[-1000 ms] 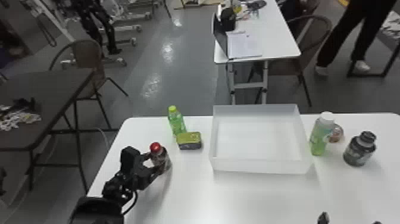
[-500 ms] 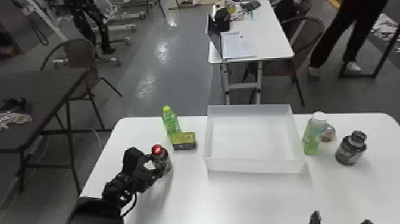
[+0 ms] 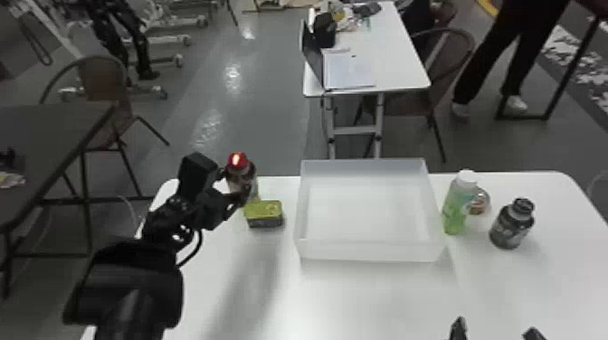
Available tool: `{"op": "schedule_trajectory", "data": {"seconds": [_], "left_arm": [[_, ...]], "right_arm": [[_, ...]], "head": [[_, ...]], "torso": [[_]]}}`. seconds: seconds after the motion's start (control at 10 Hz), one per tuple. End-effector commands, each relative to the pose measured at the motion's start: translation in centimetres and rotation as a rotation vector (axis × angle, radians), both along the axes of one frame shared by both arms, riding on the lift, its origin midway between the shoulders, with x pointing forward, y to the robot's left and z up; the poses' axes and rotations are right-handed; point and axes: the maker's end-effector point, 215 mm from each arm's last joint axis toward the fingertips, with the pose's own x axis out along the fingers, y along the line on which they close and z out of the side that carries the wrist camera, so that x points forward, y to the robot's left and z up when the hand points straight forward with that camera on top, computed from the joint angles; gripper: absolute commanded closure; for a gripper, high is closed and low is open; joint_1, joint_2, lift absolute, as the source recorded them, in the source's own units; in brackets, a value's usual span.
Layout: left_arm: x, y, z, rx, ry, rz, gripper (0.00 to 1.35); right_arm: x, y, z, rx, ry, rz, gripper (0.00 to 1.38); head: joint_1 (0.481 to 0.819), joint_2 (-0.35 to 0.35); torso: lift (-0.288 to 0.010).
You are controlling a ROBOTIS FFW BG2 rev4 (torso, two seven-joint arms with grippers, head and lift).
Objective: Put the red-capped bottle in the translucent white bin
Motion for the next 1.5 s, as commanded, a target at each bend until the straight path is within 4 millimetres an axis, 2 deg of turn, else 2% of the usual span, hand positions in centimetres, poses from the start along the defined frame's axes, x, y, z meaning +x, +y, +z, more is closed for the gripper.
{"op": "schedule_trajectory", "data": {"seconds": [0.0, 0.2, 0.3, 0.4, 0.5, 0.8, 1.0, 1.1, 1.2, 1.3, 1.4], "left_arm": [[2.9, -4.2, 2.9, 0.043, -0.041, -0.105, 0.83], [5.4, -10.5, 3.3, 0.110, -0.043, -0.268, 0.83], [6.1, -13.1, 2.6, 0.132, -0.034, -0.327, 0.83], [6.4, -15.1, 0.8, 0.147, -0.002, -0.370, 0.84], [6.3, -16.7, -1.1, 0.209, 0.038, -0.412, 0.83], [6.4, -20.2, -4.5, 0.421, 0.107, -0.522, 0.83], [6.1, -20.7, -6.6, 0.485, 0.134, -0.539, 0.80], [5.8, -21.0, -7.1, 0.488, 0.126, -0.539, 0.53], [5.6, -21.0, -7.1, 0.455, 0.120, -0.534, 0.18], [5.7, -21.1, -6.8, 0.446, 0.115, -0.531, 0.00], [5.7, -20.8, -6.1, 0.429, 0.102, -0.518, 0.14]], "right_arm": [[0.0, 0.0, -0.1, 0.001, 0.002, 0.001, 0.08], [0.2, 0.0, -0.1, 0.003, 0.000, 0.003, 0.08], [0.2, 0.0, -0.2, 0.006, 0.002, 0.001, 0.08], [0.3, 0.0, -0.2, 0.007, 0.001, 0.002, 0.08], [0.4, 0.1, -0.2, 0.009, 0.000, 0.005, 0.08], [0.5, 0.1, -0.3, 0.014, -0.001, 0.009, 0.08], [0.6, 0.2, -0.3, 0.015, -0.002, 0.013, 0.08], [0.5, 0.2, -0.4, 0.019, 0.002, 0.011, 0.08], [0.5, 0.2, -0.4, 0.021, 0.002, 0.012, 0.08], [0.4, 0.1, -0.5, 0.021, 0.004, 0.010, 0.08], [0.4, 0.1, -0.5, 0.022, 0.004, 0.011, 0.08]], "head": [[0.695, 0.125], [0.695, 0.055], [0.695, 0.033], [0.695, -0.003], [0.695, -0.033], [0.695, -0.090], [0.695, -0.110], [0.695, -0.114], [0.695, -0.116], [0.695, -0.118], [0.695, -0.120]], "torso": [[0.000], [0.000], [0.000], [0.000], [0.000], [0.000], [0.000], [0.000], [0.000], [0.000], [0.000]]}}
